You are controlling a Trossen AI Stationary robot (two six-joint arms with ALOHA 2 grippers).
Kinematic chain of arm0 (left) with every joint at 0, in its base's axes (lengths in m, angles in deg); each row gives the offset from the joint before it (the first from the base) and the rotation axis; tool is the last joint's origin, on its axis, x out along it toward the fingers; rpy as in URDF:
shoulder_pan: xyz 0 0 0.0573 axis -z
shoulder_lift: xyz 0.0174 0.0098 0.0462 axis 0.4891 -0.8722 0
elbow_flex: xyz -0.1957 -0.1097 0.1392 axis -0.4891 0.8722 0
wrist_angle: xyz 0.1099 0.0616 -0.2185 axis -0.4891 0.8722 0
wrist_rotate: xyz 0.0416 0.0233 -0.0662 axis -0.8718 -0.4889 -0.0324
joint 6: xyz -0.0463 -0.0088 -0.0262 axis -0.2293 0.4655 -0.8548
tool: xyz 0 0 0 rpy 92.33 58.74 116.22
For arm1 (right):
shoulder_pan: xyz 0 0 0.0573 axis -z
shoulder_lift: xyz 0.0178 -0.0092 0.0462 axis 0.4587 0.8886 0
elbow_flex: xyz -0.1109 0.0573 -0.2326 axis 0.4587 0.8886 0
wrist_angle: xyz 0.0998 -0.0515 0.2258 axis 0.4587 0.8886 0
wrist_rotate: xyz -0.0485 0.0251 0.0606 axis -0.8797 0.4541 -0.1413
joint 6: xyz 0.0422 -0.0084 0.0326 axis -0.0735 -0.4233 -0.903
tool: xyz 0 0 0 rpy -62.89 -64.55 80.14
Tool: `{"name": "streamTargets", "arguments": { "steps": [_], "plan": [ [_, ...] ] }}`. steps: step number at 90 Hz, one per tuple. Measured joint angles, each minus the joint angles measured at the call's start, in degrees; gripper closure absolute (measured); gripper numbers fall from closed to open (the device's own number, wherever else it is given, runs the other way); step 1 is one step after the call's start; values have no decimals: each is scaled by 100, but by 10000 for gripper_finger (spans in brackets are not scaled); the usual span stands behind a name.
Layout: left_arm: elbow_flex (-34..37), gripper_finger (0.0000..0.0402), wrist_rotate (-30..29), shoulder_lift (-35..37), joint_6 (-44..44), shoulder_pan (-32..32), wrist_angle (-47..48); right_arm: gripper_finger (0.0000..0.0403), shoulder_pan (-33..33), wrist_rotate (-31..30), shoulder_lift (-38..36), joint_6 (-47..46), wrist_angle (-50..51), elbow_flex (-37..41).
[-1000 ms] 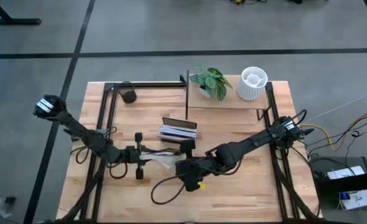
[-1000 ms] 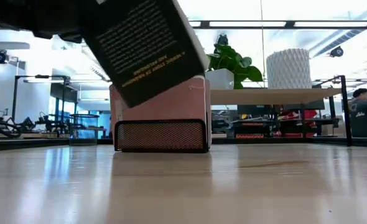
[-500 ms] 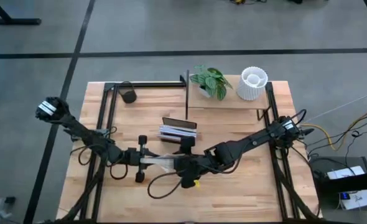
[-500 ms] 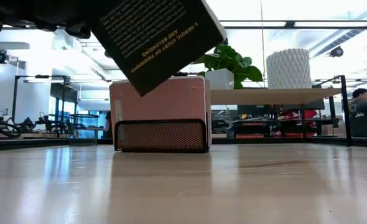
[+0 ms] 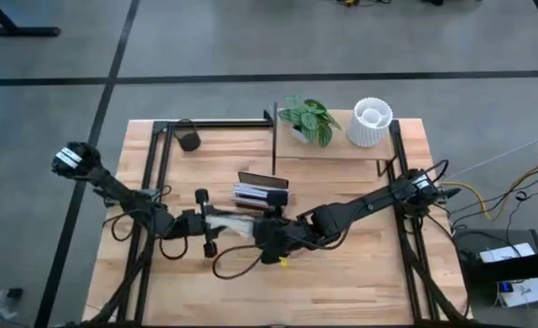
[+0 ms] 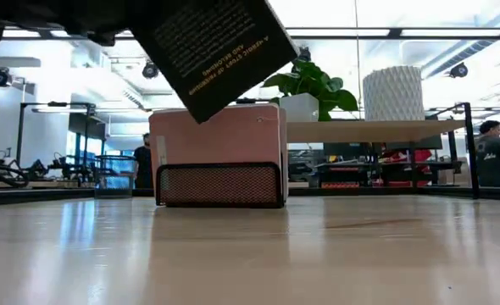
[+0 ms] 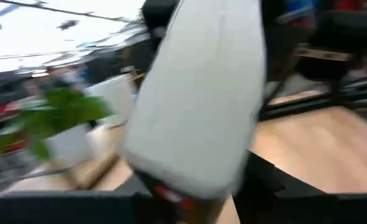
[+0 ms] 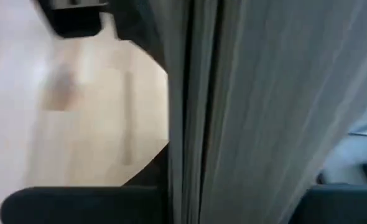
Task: Stock shelves
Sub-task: Put the black book into the black mesh bookshelf
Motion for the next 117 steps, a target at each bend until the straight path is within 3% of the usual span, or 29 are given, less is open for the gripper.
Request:
{"name": "streamTargets", "arguments": {
  "steps": [15, 41, 50, 63, 77, 91, 117],
  "plan": [
    [13, 276, -387, 199, 90, -4, 590, 371, 52, -39, -21, -161, 784, -747],
    [15, 260, -1243, 248, -678, -26, 1463, 371, 435, -39, -46, -194, 2137, -1823],
    [15, 264, -1236, 248, -966, -35, 1771, 371, 728, 187, -47, -383, 2491, -1805],
    [17, 277, -1228, 246, -1198, -37, 2014, 371, 1232, 1093, -42, -513, 2642, -1507],
    [17, 292, -1222, 246, -1272, -35, 2041, 371, 1708, 1331, -35, -589, 2785, -1429],
    [27, 303, -1219, 246, -1353, -35, 2041, 371, 1975, 2264, 1, -682, 2741, -1366],
    [77, 295, -1216, 243, -1515, -35, 2095, 370, 2070, 2335, 304, -536, 2732, -1200]
  ]
}}
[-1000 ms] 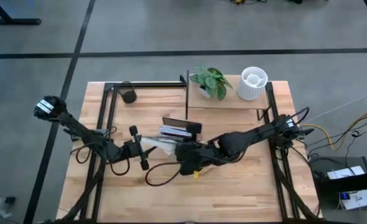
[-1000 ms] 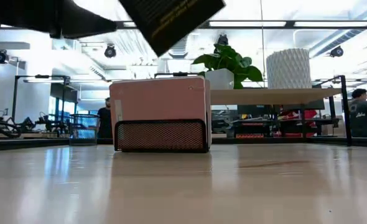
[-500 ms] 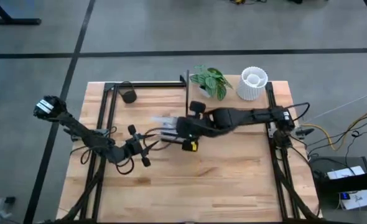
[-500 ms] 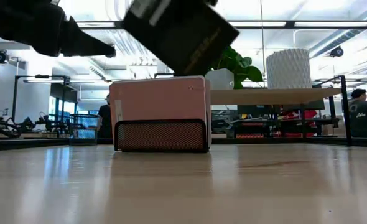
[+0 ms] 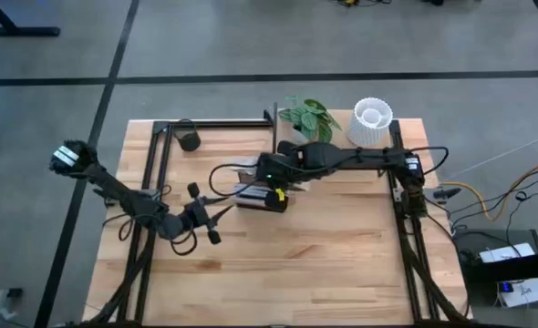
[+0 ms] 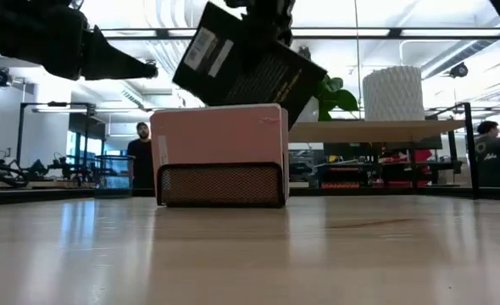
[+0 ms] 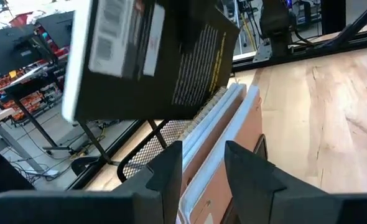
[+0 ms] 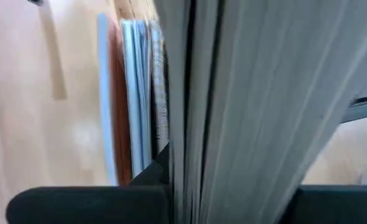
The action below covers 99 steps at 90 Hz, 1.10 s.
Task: Stock shelves
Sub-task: Put the black book into the black mesh bookshelf
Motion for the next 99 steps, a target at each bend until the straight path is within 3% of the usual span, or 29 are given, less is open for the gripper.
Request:
{"name": "streamTargets", "arguments": {
  "steps": [46, 99],
  "plan": [
    [27, 303, 3, 0, -143, 0, 71, 362, 100, 52, 657, 61, -30, 11],
    [27, 303, 6, -2, -205, 0, 154, 305, 181, 4, 949, 125, 2, -18]
  ]
}}
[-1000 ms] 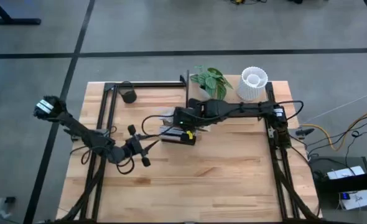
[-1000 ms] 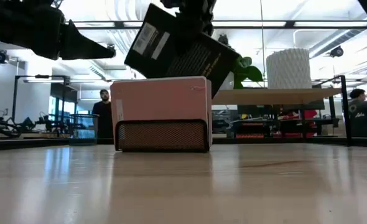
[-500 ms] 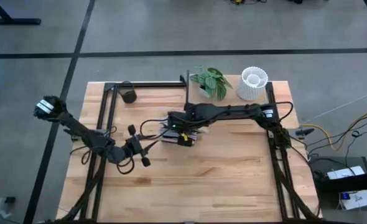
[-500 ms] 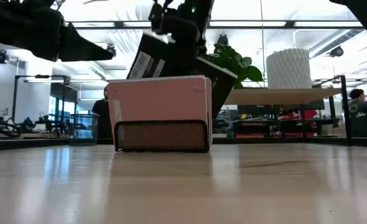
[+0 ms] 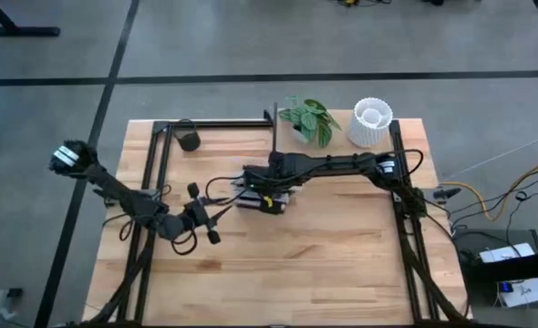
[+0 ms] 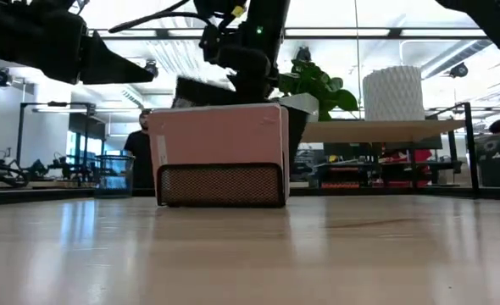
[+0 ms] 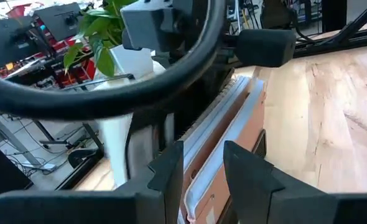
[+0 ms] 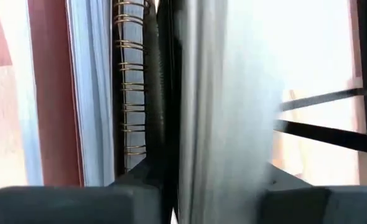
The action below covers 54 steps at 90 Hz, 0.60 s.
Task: Stock shelves
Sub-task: Put the black book into the black mesh bookshelf
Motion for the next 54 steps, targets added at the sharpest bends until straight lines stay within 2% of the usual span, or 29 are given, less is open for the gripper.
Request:
{"name": "streamTargets", "arguments": {
  "steps": [23, 36, 47, 54],
  "plan": [
    [2, 304, -180, 0, -325, -23, 422, 302, 0, -3, -20, -10, 98, -21],
    [2, 304, -802, 67, -656, -76, 979, 328, -33, 0, -186, -142, 503, -21],
    [2, 310, -835, 328, -837, -236, 1197, 360, -131, 1, -405, -259, 687, -21],
    [2, 319, -575, 554, -1201, -425, 1484, 375, -219, 0, -549, -315, 698, -21]
  ]
}}
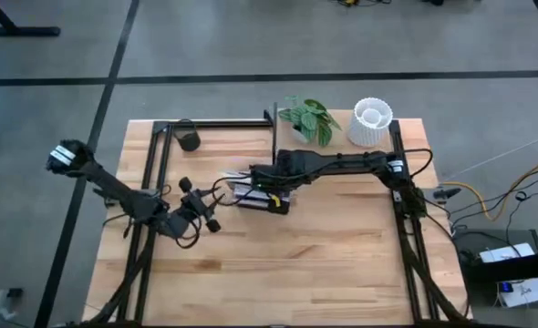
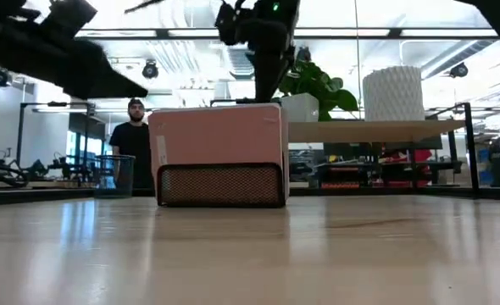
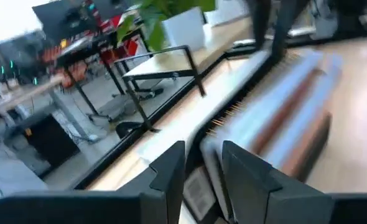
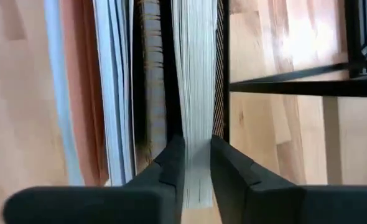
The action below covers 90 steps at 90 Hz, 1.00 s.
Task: Stock shelves
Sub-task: Put the black book into the black mesh bookshelf, then move the black mesh bookshelf to the top left of the table
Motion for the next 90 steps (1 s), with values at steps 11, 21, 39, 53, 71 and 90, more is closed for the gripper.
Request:
{"name": "streamTargets", "arguments": {
  "steps": [11, 21, 39, 53, 71, 90],
  "plan": [
    [0, 338, 739, 393, -833, -500, 967, 387, -193, 2, -215, -69, 19, -4],
    [0, 355, 1140, 541, -1440, -969, 1710, 389, -340, -114, -259, -66, -115, -4],
    [0, 379, 1337, 321, -1479, -1369, 1747, 399, -377, -457, -255, -104, -27, 38],
    [0, 381, 1552, -84, -1541, -1540, 1643, 402, -491, -452, -264, -261, 168, 48],
    [0, 381, 1891, -679, -1450, -1623, 1172, 401, -865, -452, -266, -396, 343, 48],
    [0, 381, 1890, -1198, -1437, -1744, 1064, 401, -1422, -453, -266, -683, 599, 48]
  ]
}}
